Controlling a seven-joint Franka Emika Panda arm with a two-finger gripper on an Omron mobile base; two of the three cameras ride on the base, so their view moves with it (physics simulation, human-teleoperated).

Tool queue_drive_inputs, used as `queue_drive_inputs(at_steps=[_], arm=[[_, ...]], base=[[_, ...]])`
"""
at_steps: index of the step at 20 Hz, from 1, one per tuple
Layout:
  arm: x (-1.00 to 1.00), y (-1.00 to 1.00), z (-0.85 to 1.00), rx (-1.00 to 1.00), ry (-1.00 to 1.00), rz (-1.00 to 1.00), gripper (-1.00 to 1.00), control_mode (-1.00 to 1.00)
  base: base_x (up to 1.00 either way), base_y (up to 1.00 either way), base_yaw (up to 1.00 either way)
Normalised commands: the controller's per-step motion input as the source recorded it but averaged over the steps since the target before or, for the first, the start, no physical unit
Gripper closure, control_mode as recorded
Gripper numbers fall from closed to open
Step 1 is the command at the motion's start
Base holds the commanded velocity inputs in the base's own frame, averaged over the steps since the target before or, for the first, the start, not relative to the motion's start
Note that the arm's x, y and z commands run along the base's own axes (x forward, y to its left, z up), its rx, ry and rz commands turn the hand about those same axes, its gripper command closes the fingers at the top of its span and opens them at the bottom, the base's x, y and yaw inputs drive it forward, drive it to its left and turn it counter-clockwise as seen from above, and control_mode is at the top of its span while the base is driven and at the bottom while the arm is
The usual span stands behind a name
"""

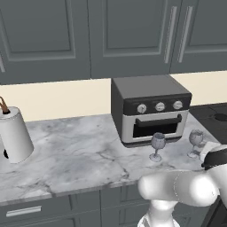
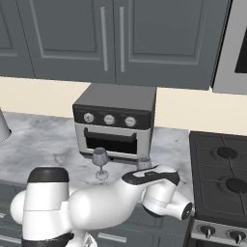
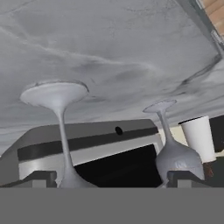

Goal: Retrieve the wine glasses from the counter and place one next to each plate.

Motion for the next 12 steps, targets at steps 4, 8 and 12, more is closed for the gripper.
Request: queue_drive_inputs(at_steps=[4,8,12], arm=[[0.28,0.0,-0.07,0.08,0.01,0.0,1.0,-1.0],[0.3,0.0,-0.14,0.08,0.02,0.0,1.0,-1.0],[0.21,0.0,-0.04,0.08,0.02,0.0,1.0,-1.0]], base=[[0.0,0.0,0.0],[0.0,0.0,0.0],[0.0,0.0,0.0]])
